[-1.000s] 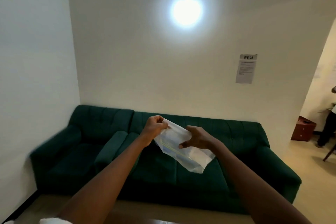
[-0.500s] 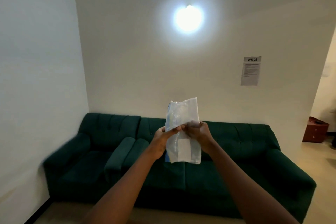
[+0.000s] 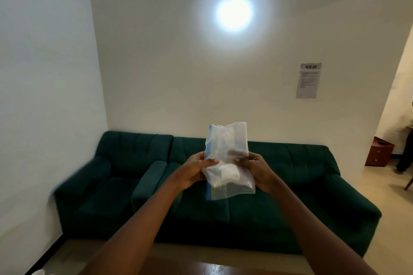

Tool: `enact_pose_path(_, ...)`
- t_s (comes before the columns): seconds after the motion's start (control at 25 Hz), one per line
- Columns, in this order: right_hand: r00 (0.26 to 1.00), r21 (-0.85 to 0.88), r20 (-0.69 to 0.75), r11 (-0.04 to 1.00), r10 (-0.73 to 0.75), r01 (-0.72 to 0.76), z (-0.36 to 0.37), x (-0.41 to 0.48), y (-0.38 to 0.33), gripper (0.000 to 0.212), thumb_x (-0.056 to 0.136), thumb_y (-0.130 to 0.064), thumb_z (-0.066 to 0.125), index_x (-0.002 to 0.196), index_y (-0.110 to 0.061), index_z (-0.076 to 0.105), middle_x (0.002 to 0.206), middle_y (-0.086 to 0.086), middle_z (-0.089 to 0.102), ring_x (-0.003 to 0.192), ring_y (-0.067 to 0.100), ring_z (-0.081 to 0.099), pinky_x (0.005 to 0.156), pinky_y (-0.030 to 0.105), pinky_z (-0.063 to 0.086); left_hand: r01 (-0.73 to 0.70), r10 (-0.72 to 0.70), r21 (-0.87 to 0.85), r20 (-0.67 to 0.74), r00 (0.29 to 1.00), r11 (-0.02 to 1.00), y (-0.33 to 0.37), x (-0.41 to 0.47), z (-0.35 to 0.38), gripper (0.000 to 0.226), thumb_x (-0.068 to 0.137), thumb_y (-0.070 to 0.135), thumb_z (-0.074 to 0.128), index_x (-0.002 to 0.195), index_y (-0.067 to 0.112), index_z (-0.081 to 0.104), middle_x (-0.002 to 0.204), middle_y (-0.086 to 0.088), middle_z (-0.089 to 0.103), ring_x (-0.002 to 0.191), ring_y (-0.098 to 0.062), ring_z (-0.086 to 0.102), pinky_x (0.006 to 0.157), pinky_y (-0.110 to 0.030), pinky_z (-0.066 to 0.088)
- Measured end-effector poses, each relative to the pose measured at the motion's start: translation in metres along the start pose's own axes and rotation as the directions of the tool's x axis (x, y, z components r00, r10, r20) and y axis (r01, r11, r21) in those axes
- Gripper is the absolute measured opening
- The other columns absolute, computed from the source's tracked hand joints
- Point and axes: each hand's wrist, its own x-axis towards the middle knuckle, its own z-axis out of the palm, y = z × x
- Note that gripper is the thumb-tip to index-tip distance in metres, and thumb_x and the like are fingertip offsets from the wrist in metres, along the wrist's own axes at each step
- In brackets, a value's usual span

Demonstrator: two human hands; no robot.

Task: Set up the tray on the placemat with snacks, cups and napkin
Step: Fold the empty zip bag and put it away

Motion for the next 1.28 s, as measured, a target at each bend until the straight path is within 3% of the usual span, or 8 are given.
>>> enact_pose_path(0.32,0.993,0.215,-0.113,0.976,-0.012,0.037,-0.008,-0.004,0.012,0.040,0.090,0.021,0.050,0.093,-0.003,0.081,0.097,0.020,0.077,0.076,0.028,0.078,0.065,0.036,0.066,0.144,-0.172,-0.204,-0.125,0.977,0.968,0.005,0.012,0.014,0.042,0.094,-0.013,0.039,0.115,0.008,0.068,0.095,-0.009,0.070,0.074,-0.019,0.066,0.058,-0.027,0.060)
enact_pose_path(0.48,0.988,0.289,-0.155,0.955,-0.027,0.072,-0.013,-0.009,0.017,0.054,0.088,0.027,0.037,0.079,-0.004,0.080,0.094,0.015,0.078,0.078,0.026,0.078,0.064,0.032,0.065,0.151,-0.262,-0.515,-0.150,0.953,0.844,-0.003,0.013,0.016,0.026,0.100,0.007,0.038,0.105,0.002,0.064,0.091,-0.015,0.073,0.074,-0.028,0.070,0.064,-0.035,0.061)
enact_pose_path(0.6,0.942,0.205,-0.309,0.959,-0.128,0.197,-0.017,-0.009,0.020,0.057,0.082,0.029,0.036,0.071,-0.004,0.081,0.103,0.014,0.080,0.093,0.027,0.079,0.067,0.029,0.064,0.128,-0.232,-0.706,-0.052,0.971,0.696,-0.022,0.006,0.036,0.069,0.100,0.049,0.054,0.131,-0.012,0.053,0.134,-0.027,0.066,0.108,-0.039,0.070,0.096,-0.042,0.061)
enact_pose_path(0.76,0.885,-0.179,-0.361,0.954,-0.293,0.242,-0.021,-0.021,0.034,0.055,0.069,0.028,0.032,0.077,0.003,0.080,0.112,0.009,0.077,0.108,0.027,0.071,0.070,0.031,0.063,0.159,-0.146,-0.559,0.068,0.987,0.814,-0.051,0.008,0.076,0.106,0.076,0.082,0.068,0.147,0.006,0.053,0.144,-0.020,0.062,0.135,-0.036,0.060,0.123,-0.050,0.040)
enact_pose_path(0.96,0.919,-0.449,-0.223,0.871,-0.325,0.199,-0.046,-0.044,0.031,0.065,0.056,0.029,0.025,0.066,-0.005,0.079,0.113,0.011,0.076,0.117,0.032,0.064,0.084,0.041,0.062,0.240,-0.299,-0.450,-0.063,0.952,0.860,-0.032,0.029,0.058,0.116,0.047,0.086,0.083,0.127,0.013,0.044,0.119,-0.022,0.071,0.107,-0.046,0.073,0.087,-0.068,0.058)
enact_pose_path(1.08,0.950,-0.567,-0.150,0.811,-0.273,0.143,-0.057,-0.059,0.026,0.064,0.061,0.033,0.030,0.063,-0.010,0.077,0.115,0.015,0.074,0.117,0.032,0.064,0.079,0.031,0.059,0.391,-0.397,-0.189,0.012,0.918,0.900,-0.028,0.037,0.049,0.124,0.048,0.086,0.082,0.146,0.031,0.030,0.132,-0.022,0.062,0.114,-0.045,0.069,0.085,-0.063,0.060)
enact_pose_path(1.2,0.966,-0.609,-0.122,0.786,-0.228,0.108,-0.062,-0.070,0.023,0.055,0.073,0.033,0.034,0.064,-0.002,0.075,0.114,0.023,0.073,0.114,0.038,0.066,0.094,0.046,0.059,0.419,-0.432,0.137,0.079,0.898,0.897,-0.039,0.038,0.058,0.098,0.066,0.062,0.086,0.137,0.005,0.052,0.127,-0.019,0.072,0.105,-0.029,0.071,0.091,-0.045,0.060)
enact_pose_path(1.28,0.960,-0.592,-0.161,0.801,-0.227,0.090,-0.066,-0.079,0.026,0.049,0.074,0.033,0.035,0.073,0.006,0.076,0.113,0.026,0.073,0.114,0.039,0.067,0.098,0.049,0.058,0.404,-0.412,0.136,0.036,0.911,0.905,-0.056,0.038,0.070,0.053,0.078,0.026,0.085,0.123,0.004,0.068,0.123,-0.022,0.073,0.093,-0.026,0.072,0.084,-0.040,0.061)
